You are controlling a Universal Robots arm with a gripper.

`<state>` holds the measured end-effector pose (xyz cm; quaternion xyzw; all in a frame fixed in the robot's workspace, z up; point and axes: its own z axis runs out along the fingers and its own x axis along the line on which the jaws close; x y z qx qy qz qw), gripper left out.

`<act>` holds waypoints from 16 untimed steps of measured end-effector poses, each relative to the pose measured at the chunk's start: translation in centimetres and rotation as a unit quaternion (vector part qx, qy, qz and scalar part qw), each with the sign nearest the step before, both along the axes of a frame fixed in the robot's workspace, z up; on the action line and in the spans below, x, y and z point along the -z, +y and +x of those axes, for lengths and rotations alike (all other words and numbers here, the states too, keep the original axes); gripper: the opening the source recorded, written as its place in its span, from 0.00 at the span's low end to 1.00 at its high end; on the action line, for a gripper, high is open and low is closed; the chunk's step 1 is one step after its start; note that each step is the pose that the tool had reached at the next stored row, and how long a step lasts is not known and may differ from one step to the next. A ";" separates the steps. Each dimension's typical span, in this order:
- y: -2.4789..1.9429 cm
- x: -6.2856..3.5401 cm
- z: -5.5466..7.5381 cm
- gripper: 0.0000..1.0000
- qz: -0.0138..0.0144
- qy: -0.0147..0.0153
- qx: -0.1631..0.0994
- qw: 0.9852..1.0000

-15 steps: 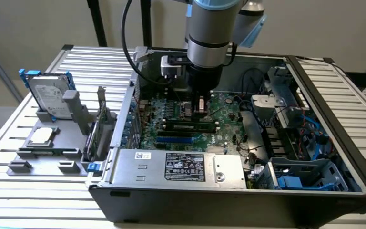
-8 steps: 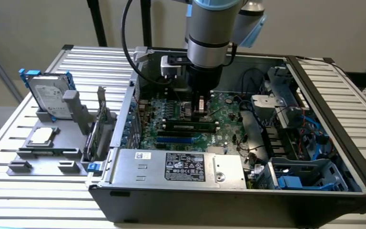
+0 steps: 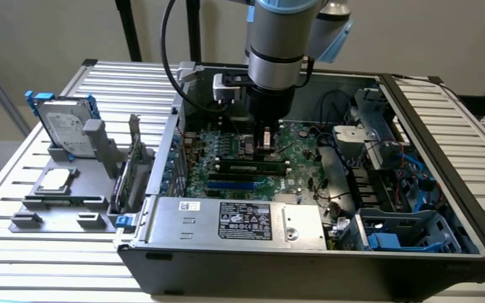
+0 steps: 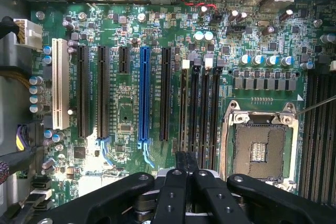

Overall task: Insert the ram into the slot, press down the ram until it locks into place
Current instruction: 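Press down the ram until it locks into place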

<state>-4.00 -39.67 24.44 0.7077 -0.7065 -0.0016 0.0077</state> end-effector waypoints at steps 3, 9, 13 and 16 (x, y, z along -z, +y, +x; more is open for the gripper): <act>0.00 0.00 0.0 0.10 0.000 0.000 0.000 1.000; 0.33 0.18 0.0 0.10 0.000 0.000 0.000 1.000; 0.37 0.41 0.0 0.10 0.000 0.000 0.000 1.000; 0.38 0.63 -0.1 0.10 0.000 0.000 0.000 1.000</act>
